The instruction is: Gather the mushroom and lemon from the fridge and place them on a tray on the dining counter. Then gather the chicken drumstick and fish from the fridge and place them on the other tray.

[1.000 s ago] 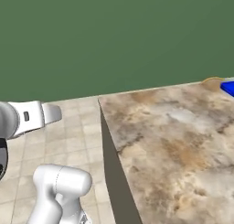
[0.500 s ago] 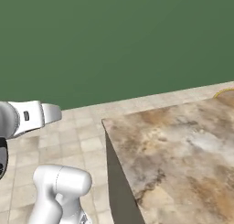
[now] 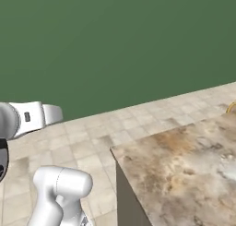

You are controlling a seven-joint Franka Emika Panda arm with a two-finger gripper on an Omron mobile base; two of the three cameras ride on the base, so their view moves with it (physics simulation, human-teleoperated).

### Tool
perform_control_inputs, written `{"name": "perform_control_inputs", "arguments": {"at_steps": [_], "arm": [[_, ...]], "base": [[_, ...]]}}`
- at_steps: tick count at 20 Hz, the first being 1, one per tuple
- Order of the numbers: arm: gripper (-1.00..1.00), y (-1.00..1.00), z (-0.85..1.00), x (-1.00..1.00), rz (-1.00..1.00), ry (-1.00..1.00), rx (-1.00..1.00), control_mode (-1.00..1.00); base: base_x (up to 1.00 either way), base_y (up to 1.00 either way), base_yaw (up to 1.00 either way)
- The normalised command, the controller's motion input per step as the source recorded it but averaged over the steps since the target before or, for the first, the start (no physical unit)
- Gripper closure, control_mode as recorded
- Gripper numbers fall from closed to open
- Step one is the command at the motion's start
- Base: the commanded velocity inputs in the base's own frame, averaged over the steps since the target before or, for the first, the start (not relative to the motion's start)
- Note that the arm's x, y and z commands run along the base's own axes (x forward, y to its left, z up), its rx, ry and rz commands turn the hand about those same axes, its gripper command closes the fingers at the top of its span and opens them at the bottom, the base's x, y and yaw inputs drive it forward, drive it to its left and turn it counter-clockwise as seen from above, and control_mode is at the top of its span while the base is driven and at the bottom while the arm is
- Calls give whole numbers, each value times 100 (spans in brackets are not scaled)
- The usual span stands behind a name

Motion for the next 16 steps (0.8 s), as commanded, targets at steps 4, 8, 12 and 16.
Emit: {"name": "perform_control_inputs", "arguments": {"at_steps": [4,8,12,16], "arm": [[100,0,0,0,0,0,0,100],[100,0,0,0,0,0,0,100],[100,0,0,0,0,0,0,100],[100,0,0,0,0,0,0,100]], "base": [[97,66,-29],[89,67,-36],[86,72,-41],[76,70,-43]]}}
